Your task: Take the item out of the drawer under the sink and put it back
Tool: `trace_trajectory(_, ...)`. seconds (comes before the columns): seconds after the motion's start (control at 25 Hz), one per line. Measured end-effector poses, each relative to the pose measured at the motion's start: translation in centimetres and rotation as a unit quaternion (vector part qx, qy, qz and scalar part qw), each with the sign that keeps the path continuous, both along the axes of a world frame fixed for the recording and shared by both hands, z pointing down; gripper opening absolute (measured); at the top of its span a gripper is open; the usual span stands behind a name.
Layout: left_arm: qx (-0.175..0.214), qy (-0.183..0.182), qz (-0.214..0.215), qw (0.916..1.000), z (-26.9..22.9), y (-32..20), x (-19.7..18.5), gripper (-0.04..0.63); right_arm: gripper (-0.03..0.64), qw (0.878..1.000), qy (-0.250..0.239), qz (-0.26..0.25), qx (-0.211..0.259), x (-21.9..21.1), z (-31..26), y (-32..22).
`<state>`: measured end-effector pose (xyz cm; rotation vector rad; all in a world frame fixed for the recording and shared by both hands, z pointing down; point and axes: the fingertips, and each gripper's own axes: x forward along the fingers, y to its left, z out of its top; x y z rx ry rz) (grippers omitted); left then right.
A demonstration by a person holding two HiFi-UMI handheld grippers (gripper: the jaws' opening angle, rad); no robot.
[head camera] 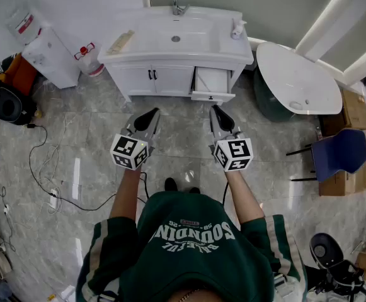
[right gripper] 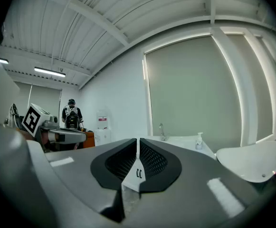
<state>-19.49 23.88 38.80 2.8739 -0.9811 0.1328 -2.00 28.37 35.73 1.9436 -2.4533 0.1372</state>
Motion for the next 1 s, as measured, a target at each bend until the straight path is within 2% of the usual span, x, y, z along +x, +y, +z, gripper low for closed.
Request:
trace_trajectory(0.48, -0.006, 0.002, 0.008, 1.0000, 0.4, -0.6, -0.4, 0.051, 0.003, 1.000, 0.001, -0.004, -0.010, -0.7, 0.6, -0.8)
trace_trajectory(1.0, -0.014, 0.008, 0.013, 0.9998, 1.3, -3.5, -3.1, 0.051, 0.003, 1.000, 0.008, -0.001, -0.020, -3.5, 1.4, -3.3)
